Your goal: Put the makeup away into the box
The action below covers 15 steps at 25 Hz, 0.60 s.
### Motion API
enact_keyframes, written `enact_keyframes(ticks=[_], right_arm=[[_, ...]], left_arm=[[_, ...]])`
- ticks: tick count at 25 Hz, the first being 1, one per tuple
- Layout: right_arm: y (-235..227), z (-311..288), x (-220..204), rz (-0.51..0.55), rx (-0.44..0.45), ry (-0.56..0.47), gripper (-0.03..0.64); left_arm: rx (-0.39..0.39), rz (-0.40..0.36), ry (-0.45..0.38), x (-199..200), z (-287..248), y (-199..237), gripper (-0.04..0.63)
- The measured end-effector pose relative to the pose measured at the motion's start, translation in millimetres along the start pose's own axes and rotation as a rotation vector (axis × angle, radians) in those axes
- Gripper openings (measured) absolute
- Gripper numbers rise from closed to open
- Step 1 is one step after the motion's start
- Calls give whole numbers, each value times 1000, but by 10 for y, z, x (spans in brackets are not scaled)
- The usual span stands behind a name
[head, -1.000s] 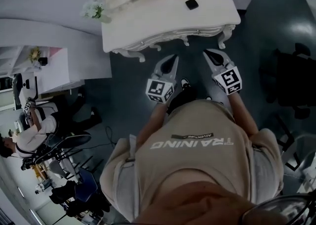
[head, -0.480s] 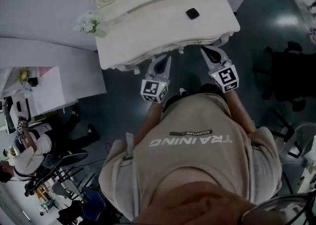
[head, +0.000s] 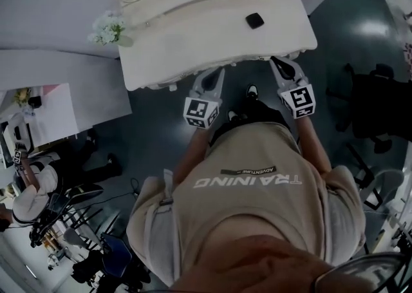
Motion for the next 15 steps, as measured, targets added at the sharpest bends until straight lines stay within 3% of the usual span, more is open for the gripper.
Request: enact_keyframes(ticks=[8,11,15], right_arm=[[-659,-440,165,20,72,-49,3],[-904,-623,101,2,88,-42,3],[-1059,-883,64,86,149,-18,3]], left_arm=[[56,-93,40,528,-630,132,8],[124,-67,28,673,-834,332,7],[196,-7,34,698,-975,537,8]])
Point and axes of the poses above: the fingertips, and each gripper's own axes: z backward along the fingers, y to its left, x out of its top, the point moved 1 cm from there along z, backward along the fingers
